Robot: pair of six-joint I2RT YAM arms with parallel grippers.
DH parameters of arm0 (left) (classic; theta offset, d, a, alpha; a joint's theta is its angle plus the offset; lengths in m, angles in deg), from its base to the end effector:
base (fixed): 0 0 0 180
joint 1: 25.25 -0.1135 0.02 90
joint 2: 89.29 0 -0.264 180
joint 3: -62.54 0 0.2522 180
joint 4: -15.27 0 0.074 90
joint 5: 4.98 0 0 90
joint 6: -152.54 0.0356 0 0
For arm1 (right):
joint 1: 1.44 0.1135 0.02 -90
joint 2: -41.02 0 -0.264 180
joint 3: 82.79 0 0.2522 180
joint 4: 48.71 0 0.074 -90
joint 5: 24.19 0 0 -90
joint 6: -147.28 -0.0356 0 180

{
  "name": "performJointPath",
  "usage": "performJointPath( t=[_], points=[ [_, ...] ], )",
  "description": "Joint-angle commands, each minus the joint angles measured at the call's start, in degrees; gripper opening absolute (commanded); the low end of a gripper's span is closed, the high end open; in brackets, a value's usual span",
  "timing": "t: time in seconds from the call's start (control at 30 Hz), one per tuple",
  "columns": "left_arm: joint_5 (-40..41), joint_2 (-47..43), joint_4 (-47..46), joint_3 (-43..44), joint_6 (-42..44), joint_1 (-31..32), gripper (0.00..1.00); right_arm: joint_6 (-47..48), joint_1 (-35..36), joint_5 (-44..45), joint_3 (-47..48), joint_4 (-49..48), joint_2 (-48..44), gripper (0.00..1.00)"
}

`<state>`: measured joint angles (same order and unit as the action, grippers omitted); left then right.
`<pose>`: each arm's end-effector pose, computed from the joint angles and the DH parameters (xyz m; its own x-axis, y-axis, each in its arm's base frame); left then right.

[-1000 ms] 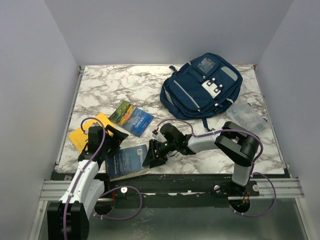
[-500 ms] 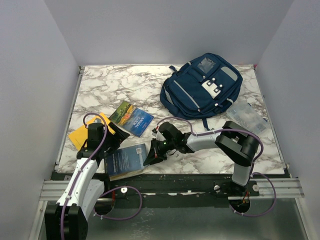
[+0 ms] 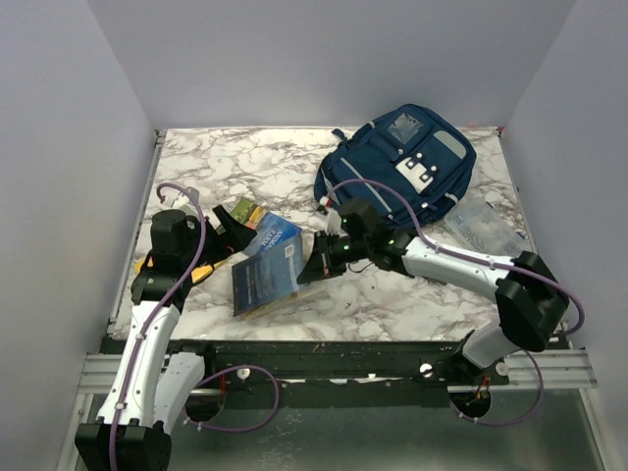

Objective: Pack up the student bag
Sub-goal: Pick up the book from the center of the board.

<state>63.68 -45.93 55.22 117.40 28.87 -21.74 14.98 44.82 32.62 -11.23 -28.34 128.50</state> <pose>0.1683 -0.0233 0.2940 -0.6044 -0.4803 -0.6356 0.0496 0.7736 -0.6317 0.2172 0.2552 0.2466 -0.9149 -0.1414 -0.3781 -0.3974 0.4800 0.7821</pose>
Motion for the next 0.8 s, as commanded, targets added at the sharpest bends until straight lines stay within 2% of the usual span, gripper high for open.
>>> performJointPath(
  t=[0.0,0.17,0.27,0.37,0.47,0.6,0.77],
  points=[
    [-7.1,2.3,-1.9,1.0,2.4,0.1,0.9,12.3,-7.9,-7.6,-1.4,-1.6,-5.3,0.0],
    [-16.3,5.5,-13.2,-3.7,-2.3,-0.8,0.92,19.7,-10.6,-10.0,-3.0,0.9,-9.2,0.0],
    [-20.2,9.9,-21.7,-7.6,-8.9,-1.9,0.92,19.7,-10.8,-12.0,-5.1,-1.3,-11.8,0.0],
    [-23.1,16.7,-27.4,-8.2,-11.5,-2.7,0.92,19.7,-10.8,-14.5,-6.5,-3.0,-14.1,0.0],
    [-26.1,22.1,-27.7,-5.8,-11.6,-3.0,0.9,20.8,-10.8,-16.1,-7.1,-3.0,-15.4,0.0],
    [-23.4,19.6,-24.7,-3.6,-9.7,-2.9,0.87,23.0,-10.8,-17.2,-6.6,-0.6,-15.4,0.0],
    [-16.5,17.9,-9.6,6.3,6.7,3.3,0.85,26.2,-10.8,-20.9,-6.5,0.1,-15.3,0.0]
  ],
)
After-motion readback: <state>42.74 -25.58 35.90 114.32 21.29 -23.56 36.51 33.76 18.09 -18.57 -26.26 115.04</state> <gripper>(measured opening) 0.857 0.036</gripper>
